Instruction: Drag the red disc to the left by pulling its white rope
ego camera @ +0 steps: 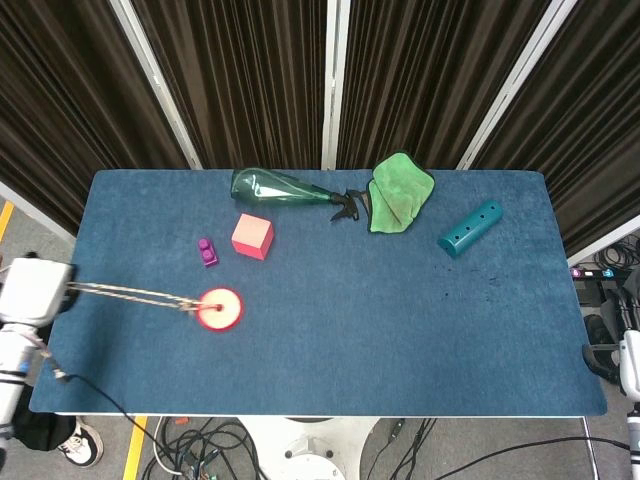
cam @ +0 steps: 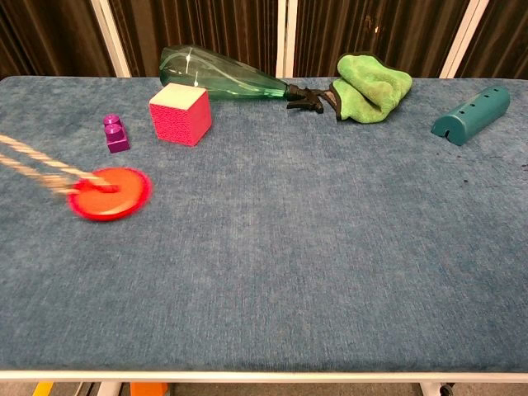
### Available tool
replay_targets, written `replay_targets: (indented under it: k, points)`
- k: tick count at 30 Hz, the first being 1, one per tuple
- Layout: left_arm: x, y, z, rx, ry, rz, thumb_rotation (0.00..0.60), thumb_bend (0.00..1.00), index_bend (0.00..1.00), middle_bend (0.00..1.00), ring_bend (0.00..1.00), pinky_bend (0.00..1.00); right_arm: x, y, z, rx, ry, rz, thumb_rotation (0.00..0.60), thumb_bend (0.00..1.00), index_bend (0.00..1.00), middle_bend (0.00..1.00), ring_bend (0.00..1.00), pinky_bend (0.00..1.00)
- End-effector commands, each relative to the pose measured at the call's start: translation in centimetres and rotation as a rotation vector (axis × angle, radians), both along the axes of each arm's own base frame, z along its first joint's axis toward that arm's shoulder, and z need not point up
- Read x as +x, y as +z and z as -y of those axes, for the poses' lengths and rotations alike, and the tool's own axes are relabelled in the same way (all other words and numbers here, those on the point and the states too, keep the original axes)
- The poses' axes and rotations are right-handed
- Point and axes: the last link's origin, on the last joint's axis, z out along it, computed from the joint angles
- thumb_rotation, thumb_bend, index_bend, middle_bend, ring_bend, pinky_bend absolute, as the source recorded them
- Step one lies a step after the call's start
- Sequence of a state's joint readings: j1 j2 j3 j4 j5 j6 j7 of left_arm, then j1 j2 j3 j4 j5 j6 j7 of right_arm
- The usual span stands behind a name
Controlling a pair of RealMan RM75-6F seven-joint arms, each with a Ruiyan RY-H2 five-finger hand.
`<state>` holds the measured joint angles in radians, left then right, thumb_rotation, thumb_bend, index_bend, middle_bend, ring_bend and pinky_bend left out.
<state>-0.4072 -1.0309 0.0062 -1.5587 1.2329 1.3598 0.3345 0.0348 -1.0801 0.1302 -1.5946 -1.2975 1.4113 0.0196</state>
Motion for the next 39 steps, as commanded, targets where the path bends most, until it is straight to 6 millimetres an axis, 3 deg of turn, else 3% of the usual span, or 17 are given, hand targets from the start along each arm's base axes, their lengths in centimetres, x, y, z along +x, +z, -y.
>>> replay_targets:
  k: [1,8,15,17,21,23,26,29,33,39]
  points:
    - [-0.5,1.0,0.2,0.035,0.008,0.011,0.600,0.24,0.79,1.00,0.78,0.51,0.2,-0.2,0.0,0.004,0.004,-0.002,0.600,0.23,0.00,0.00,0.00,0.00]
    - [-0.1,0.7,-1.1,0.072,-0.029,0.001,0.600,0.23,0.79,1.00,0.78,0.50,0.4,-0.3,0.1,0.006,0.006,-0.009,0.600,0.23,0.00,0.00,0.00,0.00]
    - [3.2,-2.7,-4.0,0.042,-0.170,0.120,0.600,0.23,0.78,0.99,0.75,0.50,0.3,-0.6,0.0,0.018,-0.001,-0.007,0.600,0.23,0.00,0.00,0.00,0.00]
    - [3.8,-4.0,-4.4,-0.056,-0.180,0.152,0.600,0.19,0.72,0.92,0.68,0.48,0.3,-0.6,0.0,0.018,-0.001,-0.006,0.600,0.23,0.00,0.00,0.00,0.00]
    - [4.9,-5.8,-4.4,-0.238,-0.119,0.176,0.600,0.11,0.26,0.50,0.40,0.37,0.1,-0.4,0.0,0.010,-0.008,-0.006,0.600,0.23,0.00,0.00,0.00,0.00]
    - [5.5,-6.5,-4.3,-0.286,-0.132,0.166,0.600,0.10,0.17,0.35,0.27,0.33,-0.1,-0.4,-0.1,0.012,-0.013,-0.006,0.600,0.23,0.00,0.00,0.00,0.00]
    - [6.1,-7.3,-3.9,-0.339,-0.151,0.154,0.600,0.09,0.12,0.16,0.08,0.24,-0.2,-0.5,-0.1,0.019,-0.020,-0.004,0.600,0.23,0.00,0.00,0.00,0.00]
    - [6.4,-7.4,-4.2,-0.347,-0.148,0.158,0.600,0.06,0.11,0.09,0.00,0.19,-0.3,-0.6,-0.1,0.021,-0.019,-0.001,0.600,0.23,0.00,0.00,0.00,0.00]
    - [6.2,-6.2,-3.7,-0.306,-0.143,0.176,0.600,0.05,0.10,0.09,0.00,0.19,-0.3,-0.5,-0.1,0.013,-0.016,-0.002,0.600,0.23,0.00,0.00,0.00,0.00]
    - [3.7,-3.5,-0.2,-0.150,-0.082,0.209,0.600,0.04,0.11,0.09,0.00,0.18,0.0,-0.3,-0.2,0.002,0.000,0.001,0.600,0.23,0.00,0.00,0.00,0.00]
